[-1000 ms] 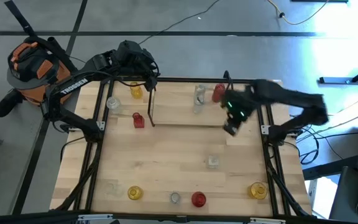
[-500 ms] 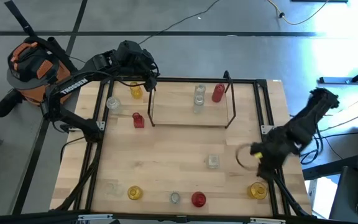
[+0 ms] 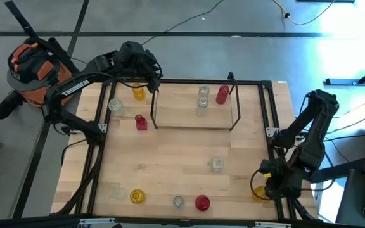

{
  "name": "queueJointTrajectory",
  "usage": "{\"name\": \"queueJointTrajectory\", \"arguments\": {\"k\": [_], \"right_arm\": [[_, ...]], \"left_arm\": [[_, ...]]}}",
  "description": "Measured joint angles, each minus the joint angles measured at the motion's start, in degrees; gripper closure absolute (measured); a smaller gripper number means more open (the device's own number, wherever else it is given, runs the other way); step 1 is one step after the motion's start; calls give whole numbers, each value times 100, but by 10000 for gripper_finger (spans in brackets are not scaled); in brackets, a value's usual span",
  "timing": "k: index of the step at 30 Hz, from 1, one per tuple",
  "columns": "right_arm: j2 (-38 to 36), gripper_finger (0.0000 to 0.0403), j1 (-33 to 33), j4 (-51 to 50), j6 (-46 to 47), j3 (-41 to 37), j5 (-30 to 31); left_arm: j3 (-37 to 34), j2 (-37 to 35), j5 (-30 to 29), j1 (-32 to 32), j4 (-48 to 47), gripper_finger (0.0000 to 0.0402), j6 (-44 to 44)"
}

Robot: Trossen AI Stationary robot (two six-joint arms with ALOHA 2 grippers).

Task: Sort vases onto shelf
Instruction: Put the yellow vase on the shelf

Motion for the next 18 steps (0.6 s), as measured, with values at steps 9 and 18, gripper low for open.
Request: {"name": "queueJointTrajectory", "arguments": {"k": [9,18], "right_arm": [[817,320,2,95,-316,0,-663],[1468,334,-4,529,-600,6,-935]], "left_arm": [[0,1,-1,0,0,239,-9],[0,2,0,0,0,239,-75]]}}
